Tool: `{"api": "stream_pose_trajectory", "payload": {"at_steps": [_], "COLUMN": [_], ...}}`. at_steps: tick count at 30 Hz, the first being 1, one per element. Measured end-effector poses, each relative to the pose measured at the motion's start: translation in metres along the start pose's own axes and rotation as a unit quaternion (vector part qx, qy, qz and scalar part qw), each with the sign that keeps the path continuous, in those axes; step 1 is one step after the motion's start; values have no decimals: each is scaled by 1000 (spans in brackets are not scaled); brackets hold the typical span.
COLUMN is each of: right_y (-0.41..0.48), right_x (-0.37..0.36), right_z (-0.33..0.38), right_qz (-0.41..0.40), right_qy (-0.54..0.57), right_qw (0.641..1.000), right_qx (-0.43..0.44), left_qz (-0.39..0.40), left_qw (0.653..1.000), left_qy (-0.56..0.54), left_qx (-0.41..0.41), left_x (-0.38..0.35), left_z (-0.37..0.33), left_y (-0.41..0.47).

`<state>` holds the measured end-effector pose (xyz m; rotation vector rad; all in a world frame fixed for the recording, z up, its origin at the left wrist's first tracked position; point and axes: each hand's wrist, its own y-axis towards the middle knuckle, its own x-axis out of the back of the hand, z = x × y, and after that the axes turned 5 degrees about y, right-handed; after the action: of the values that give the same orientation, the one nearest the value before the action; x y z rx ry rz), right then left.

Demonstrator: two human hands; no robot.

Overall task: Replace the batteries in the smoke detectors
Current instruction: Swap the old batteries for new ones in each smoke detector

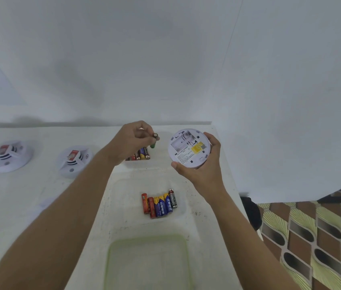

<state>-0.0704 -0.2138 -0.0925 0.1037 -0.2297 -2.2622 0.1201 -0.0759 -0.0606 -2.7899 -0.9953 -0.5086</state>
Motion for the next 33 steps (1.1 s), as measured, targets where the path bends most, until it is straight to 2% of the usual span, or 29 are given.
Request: {"api": "stream_pose_trajectory", "payload": {"at_steps": [5, 12, 19, 22, 27, 33], "right_y": [-2, -3, -6, -8, -7, -2], "right_x": [-1, -3, -3, -1, 6, 9], "right_z": [1, 4, 7, 11, 14, 16], "right_qz": [7, 47, 107, 111, 128, 129], "right_qy": [-3, 3, 12, 18, 20, 6], "right_qw": [1000, 999, 994, 994, 992, 992], "right_qx": [-3, 1, -7, -10, 2, -7], "left_qz": [-47, -31, -38, -62, 9, 11], "left_qw": [996, 989, 984, 974, 987, 988], "left_qy": [-64, -88, 114, 148, 86, 52], "left_qx": [-44, -112, -135, -161, -133, -145], "left_x": [-3, -14, -28, -25, -30, -42], "left_z": [-14, -44, -49, -45, -37, -27], "left_y": [-8, -19, -24, -24, -28, -35]}}
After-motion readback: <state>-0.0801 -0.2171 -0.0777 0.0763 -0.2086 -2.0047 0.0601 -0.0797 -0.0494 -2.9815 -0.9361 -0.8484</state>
